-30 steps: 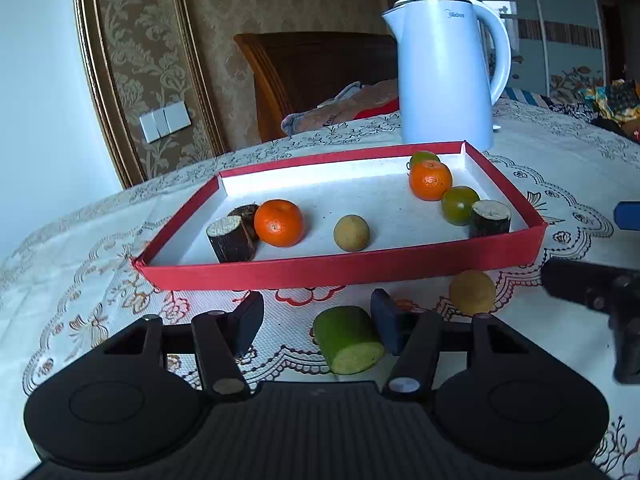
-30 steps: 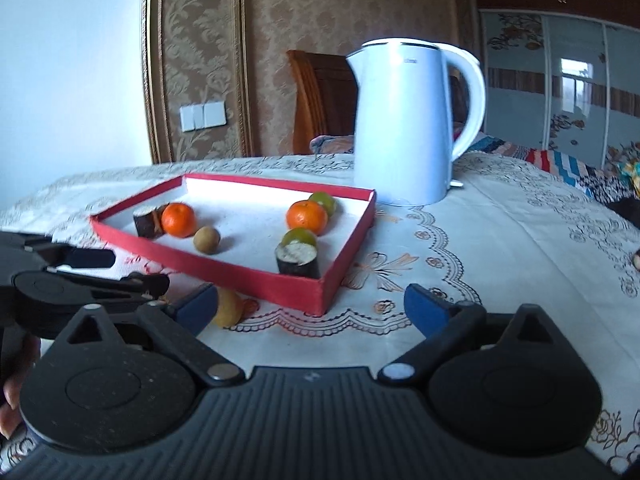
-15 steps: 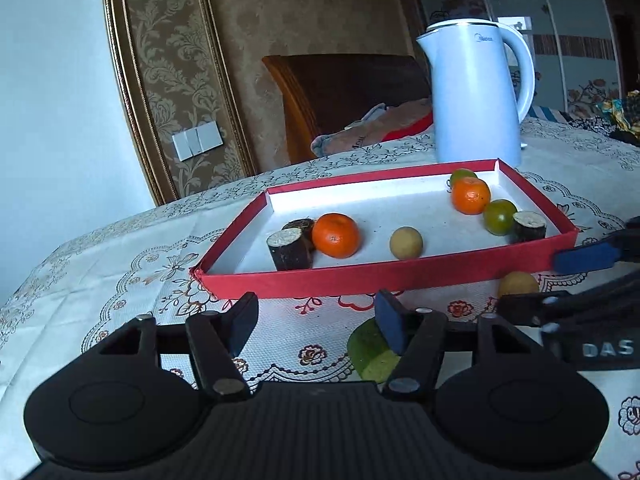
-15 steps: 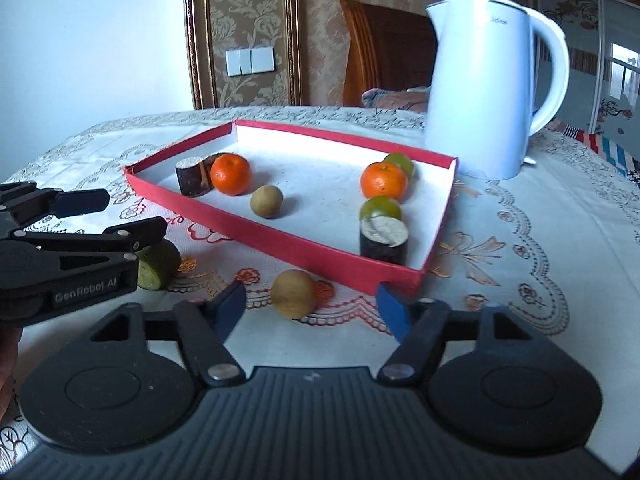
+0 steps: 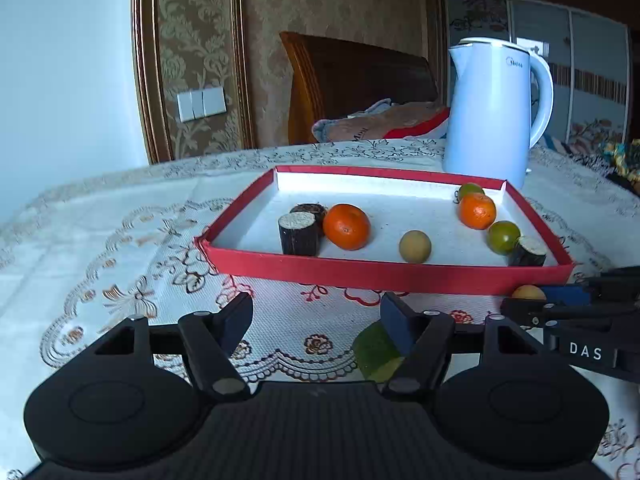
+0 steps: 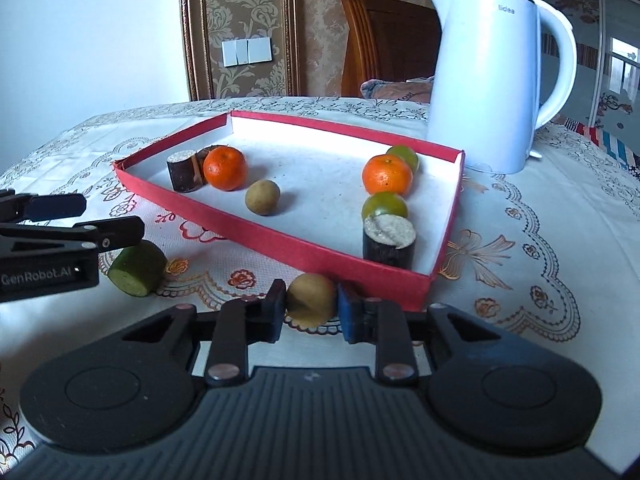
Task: Organize fruits
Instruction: 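Close the right gripper on the brown round fruit while the left approaches the green cucumber slice, then close the left gripper on the green cucumber slice while the right holds the brown fruit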
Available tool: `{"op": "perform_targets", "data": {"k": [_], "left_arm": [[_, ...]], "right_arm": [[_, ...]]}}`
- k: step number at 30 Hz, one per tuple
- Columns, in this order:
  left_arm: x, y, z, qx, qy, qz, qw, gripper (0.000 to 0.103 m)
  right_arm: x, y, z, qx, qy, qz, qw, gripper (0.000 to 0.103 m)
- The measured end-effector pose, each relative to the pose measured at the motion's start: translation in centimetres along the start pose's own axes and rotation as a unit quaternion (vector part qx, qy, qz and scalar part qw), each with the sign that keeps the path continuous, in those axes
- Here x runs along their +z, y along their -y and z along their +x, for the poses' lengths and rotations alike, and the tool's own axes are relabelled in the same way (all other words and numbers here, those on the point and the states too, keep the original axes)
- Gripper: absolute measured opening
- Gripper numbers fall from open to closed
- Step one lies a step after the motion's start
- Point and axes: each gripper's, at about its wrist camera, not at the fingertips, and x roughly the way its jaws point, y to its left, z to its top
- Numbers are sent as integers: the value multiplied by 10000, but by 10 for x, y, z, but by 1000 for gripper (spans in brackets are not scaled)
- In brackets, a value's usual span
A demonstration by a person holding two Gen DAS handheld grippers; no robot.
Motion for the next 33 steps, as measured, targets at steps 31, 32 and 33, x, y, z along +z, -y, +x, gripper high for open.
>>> {"op": "perform_targets", "data": {"k": [31,32,33], "left_arm": [[-11,28,18,45,-490,542,9973,80],[-11,28,18,5,-498,538,9973,78],[-11,29,18,-27,-488,553,9973,75]], "right_arm": [[-2,5,2,-10,-69,117,9999,26],[-3,5,2,-13,-68,112,9999,26],[-3,5,2,-12,-68,114,9999,26]]}}
